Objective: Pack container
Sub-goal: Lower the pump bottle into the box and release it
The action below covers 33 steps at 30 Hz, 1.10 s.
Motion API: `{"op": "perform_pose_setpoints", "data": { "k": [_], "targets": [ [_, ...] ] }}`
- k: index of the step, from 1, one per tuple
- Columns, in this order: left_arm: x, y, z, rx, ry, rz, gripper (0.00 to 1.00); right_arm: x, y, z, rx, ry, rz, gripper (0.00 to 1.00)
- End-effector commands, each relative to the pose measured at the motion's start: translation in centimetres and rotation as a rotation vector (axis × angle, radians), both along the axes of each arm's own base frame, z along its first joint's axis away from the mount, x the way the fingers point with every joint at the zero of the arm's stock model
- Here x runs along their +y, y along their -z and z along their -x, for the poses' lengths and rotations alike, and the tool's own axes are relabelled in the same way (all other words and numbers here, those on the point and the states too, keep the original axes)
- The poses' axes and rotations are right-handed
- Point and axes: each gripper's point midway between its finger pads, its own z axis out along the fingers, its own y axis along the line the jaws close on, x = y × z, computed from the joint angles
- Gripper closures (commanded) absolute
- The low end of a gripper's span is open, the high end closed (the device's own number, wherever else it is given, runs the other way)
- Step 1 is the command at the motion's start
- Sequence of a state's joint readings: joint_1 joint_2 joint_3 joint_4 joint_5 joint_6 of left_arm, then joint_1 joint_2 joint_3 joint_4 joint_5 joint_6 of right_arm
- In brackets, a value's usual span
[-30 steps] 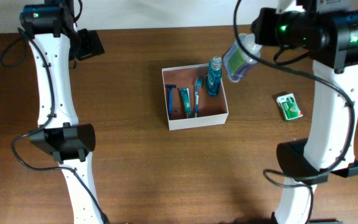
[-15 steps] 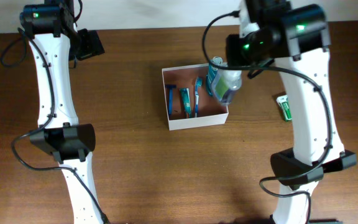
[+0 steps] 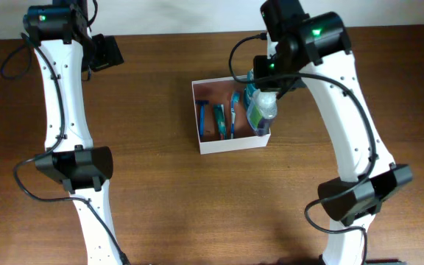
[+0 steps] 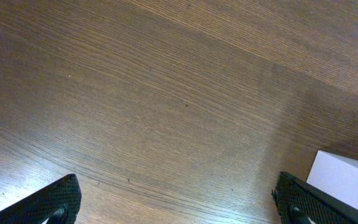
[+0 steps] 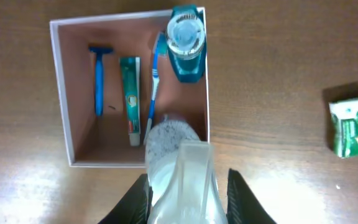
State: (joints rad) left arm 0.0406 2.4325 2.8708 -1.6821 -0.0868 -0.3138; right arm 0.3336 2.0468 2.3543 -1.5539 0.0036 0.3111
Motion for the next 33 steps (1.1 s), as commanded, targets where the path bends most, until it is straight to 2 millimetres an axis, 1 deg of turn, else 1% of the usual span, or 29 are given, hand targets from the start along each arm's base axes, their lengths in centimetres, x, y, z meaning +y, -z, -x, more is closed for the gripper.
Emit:
{"op": "perform_pose_setpoints", "data": {
  "k": [1, 10, 21, 26, 27, 29, 33],
  "targets": [
    [0.3, -0.9, 0.0, -0.025, -0.001, -0.01, 0.01, 0.0, -0.2, 0.0, -0.025, 0.019, -0.012, 0.76],
    [0.3, -0.9, 0.0, -0.025, -0.001, -0.01, 0.01, 0.3, 2.1, -0.8, -0.013, 0.018, -0.005, 0.76],
    [0.3, -0.9, 0.0, -0.025, -0.001, -0.01, 0.01, 0.3, 4.4, -1.0, 0.019, 0.008, 0.013, 0.76],
    [0.3, -0.9, 0.0, -0.025, -0.001, -0.01, 0.01, 0.2, 5.6, -0.9, 0.038, 0.008, 0.02, 0.76],
    [0.3, -0.9, 0.0, -0.025, -0.001, -0.01, 0.01, 0.2, 6.4, -0.7, 0.052, 0.008, 0.024, 0.76],
    [0.3, -0.9, 0.0, -0.025, -0.001, -0.01, 0.01, 0.1, 7.1, -0.6, 0.065, 0.008, 0.029, 0.76],
    [0.3, -0.9, 0.0, -0.025, -0.001, -0.01, 0.01, 0.0, 8.2, -0.2, 0.088, 0.008, 0.037, 0.76]
  ]
}}
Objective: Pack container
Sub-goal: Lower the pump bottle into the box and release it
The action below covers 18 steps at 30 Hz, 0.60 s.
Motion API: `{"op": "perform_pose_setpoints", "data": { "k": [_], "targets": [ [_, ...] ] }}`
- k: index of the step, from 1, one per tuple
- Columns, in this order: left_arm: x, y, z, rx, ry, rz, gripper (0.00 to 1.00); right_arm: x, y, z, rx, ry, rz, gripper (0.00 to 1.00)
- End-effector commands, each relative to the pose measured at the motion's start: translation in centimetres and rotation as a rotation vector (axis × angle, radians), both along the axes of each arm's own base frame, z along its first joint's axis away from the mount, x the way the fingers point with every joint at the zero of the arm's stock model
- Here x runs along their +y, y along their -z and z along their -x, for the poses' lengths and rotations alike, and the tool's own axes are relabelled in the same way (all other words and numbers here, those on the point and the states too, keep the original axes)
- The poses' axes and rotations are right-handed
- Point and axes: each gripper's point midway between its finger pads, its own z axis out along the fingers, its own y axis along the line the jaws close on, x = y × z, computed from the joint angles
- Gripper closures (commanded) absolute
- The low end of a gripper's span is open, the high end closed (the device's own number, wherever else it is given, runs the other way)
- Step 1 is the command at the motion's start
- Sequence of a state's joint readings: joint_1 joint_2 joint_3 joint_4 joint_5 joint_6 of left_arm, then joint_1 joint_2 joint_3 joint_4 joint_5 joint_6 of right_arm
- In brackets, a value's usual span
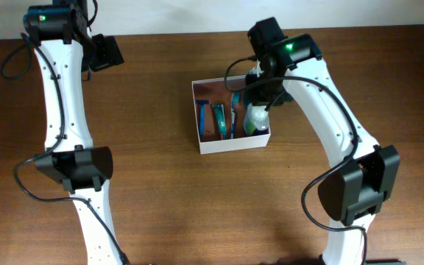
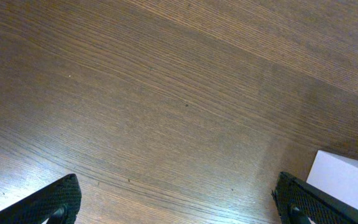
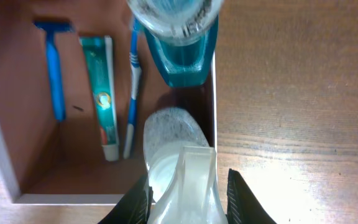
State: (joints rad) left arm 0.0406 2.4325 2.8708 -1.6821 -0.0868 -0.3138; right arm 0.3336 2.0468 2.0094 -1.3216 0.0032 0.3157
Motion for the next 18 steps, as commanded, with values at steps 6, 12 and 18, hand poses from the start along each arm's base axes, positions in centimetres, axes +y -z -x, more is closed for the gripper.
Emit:
{"op": "perform_pose_setpoints", "data": {
  "k": [6, 12, 18],
  "targets": [
    [0.31, -0.91, 0.0, -0.025, -0.001, -0.01, 0.01, -0.11, -0.47, 0.1, -0.024, 0.003, 0.0, 0.75],
    [0.31, -0.91, 0.0, -0.025, -0.001, -0.01, 0.01, -0.11, -0.47, 0.1, -0.024, 0.003, 0.0, 0.64],
    [0.31, -0.91, 0.0, -0.025, -0.001, -0.01, 0.0, -0.11, -0.47, 0.1, -0.024, 0.003, 0.0, 0.6]
  ]
}}
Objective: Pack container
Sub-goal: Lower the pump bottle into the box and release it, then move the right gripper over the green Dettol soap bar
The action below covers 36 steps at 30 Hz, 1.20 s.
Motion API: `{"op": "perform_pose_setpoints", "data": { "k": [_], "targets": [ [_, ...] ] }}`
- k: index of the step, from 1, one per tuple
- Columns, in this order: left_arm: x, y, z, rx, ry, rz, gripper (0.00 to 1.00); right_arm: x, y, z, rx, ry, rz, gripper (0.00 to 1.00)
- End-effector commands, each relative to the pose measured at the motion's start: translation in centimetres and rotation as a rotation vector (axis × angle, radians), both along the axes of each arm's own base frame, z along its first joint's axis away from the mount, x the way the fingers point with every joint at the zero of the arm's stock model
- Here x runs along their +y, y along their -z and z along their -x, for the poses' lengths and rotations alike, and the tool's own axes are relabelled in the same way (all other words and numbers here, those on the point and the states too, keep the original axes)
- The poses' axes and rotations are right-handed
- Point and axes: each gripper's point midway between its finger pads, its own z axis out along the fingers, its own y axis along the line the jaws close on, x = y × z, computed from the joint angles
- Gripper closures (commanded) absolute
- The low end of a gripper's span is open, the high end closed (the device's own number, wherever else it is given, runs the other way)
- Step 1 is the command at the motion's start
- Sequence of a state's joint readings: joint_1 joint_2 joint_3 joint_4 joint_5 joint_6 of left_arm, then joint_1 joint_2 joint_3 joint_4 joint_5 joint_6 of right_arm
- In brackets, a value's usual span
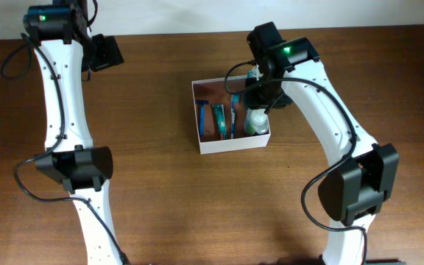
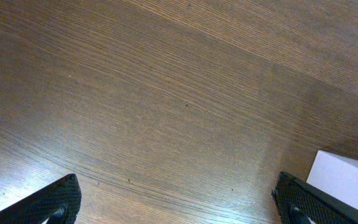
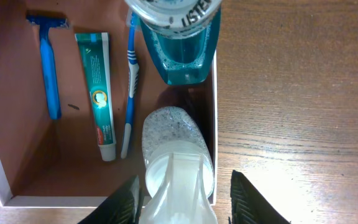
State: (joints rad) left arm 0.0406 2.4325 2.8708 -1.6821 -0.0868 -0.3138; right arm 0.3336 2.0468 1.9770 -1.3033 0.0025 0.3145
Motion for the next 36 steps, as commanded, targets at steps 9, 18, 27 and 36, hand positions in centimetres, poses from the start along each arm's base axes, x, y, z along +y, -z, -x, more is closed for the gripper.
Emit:
{"op": "perform_pose_setpoints", "data": {
  "k": [9, 18, 27, 36],
  "targets": [
    [0.3, -0.9, 0.0, -0.025, -0.001, -0.01, 0.01, -0.1, -5.2, -2.1, -0.156, -0.03, -0.029, 0.51],
    [0.3, -0.9, 0.0, -0.025, -0.001, -0.01, 0.01, -8.8, -16.0, -3.7, -0.393, 0.132, 0.11, 0.41],
    [0.3, -0.9, 0.0, -0.025, -0.001, -0.01, 0.01, -22.6, -14.4, 1.4, -0.179, 0.414, 0.228, 0.39],
    [0.3, -0.9, 0.0, -0.025, -0.001, -0.01, 0.01, -26.0, -10.7, 2.9, -0.052, 0.321, 0.061, 0.25]
  ]
}}
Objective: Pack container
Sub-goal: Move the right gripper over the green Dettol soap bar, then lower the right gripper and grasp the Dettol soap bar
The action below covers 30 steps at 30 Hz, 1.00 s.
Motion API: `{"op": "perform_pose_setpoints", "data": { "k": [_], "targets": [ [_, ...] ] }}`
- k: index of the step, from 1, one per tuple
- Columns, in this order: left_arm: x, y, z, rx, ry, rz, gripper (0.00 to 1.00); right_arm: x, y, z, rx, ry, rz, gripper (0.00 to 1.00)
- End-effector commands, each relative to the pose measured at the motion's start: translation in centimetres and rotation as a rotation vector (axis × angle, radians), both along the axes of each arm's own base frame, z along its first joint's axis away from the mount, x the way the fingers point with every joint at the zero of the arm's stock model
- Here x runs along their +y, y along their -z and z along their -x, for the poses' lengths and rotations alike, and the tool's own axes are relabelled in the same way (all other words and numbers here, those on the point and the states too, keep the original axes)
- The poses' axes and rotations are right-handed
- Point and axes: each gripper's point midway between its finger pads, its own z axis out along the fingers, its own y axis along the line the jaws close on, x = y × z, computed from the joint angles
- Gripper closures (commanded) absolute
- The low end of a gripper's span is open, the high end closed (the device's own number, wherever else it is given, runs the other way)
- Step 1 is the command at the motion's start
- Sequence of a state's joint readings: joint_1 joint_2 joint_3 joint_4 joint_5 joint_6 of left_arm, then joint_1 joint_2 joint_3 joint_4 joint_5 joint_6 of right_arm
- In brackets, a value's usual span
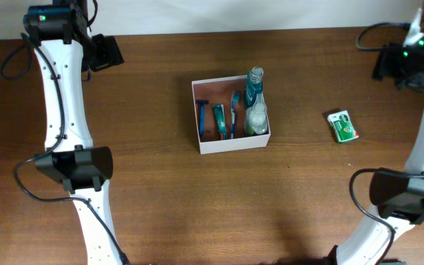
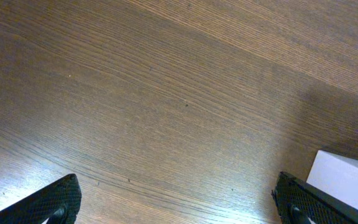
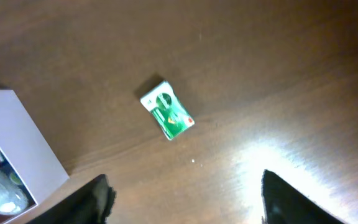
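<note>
A white box (image 1: 234,142) stands mid-table. Inside lie a blue razor (image 1: 202,118), a green toothpaste tube (image 1: 218,120) and a toothbrush (image 1: 233,114); a blue mouthwash bottle (image 1: 255,83) and a clear bottle (image 1: 256,118) stand along its right wall. A small green pack (image 1: 343,126) lies on the wood to the right of the box, also the green pack (image 3: 167,116) in the right wrist view. My right gripper (image 3: 185,205) hangs open and empty high above the far right. Far from the box, my left gripper (image 2: 179,208) is open over bare wood at the back left.
The table is dark brown wood (image 1: 197,206). A corner of the white box (image 2: 347,180) shows at the right of the left wrist view, and the box corner (image 3: 17,140) at the left of the right wrist view.
My right gripper was inside the box around the clear bottle; now it is open, empty and far off at the back right. The clear bottle stands in the box. The left arm is unchanged.
My right gripper held the clear bottle over the box's right front corner. Then the bottle was lower, inside the box beside the mouthwash. Then the fingers stood wider around it. Now the bottle stands alone in the box and the gripper is away.
</note>
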State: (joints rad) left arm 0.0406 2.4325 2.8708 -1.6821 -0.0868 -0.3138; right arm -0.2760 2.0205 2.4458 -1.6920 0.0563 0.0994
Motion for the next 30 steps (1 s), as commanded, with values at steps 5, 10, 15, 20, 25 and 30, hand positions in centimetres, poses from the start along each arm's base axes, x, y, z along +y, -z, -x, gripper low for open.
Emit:
{"op": "perform_pose_setpoints", "data": {
  "k": [5, 10, 15, 20, 25, 30],
  "targets": [
    [0.3, -0.9, 0.0, -0.025, -0.001, -0.01, 0.01, -0.2, 6.6, 1.2, 0.175, -0.108, -0.068, 0.2],
    [0.3, -0.9, 0.0, -0.025, -0.001, -0.01, 0.01, 0.4, 12.1, 0.7, 0.239, -0.284, -0.058, 0.13],
    [0.3, -0.9, 0.0, -0.025, -0.001, -0.01, 0.01, 0.4, 16.5, 0.4, 0.254, -0.407, -0.04, 0.03],
    [0.3, -0.9, 0.0, -0.025, -0.001, -0.01, 0.01, 0.4, 19.4, 0.1, 0.24, -0.472, -0.02, 0.0],
    [0.3, -0.9, 0.0, -0.025, -0.001, -0.01, 0.01, 0.4, 21.6, -0.3, 0.219, -0.496, -0.001, 0.01],
    [0.3, -0.9, 0.0, -0.025, -0.002, -0.011, 0.01, 1.0, 23.2, 0.0, 0.224, -0.541, 0.006, 0.01]
  ]
}}
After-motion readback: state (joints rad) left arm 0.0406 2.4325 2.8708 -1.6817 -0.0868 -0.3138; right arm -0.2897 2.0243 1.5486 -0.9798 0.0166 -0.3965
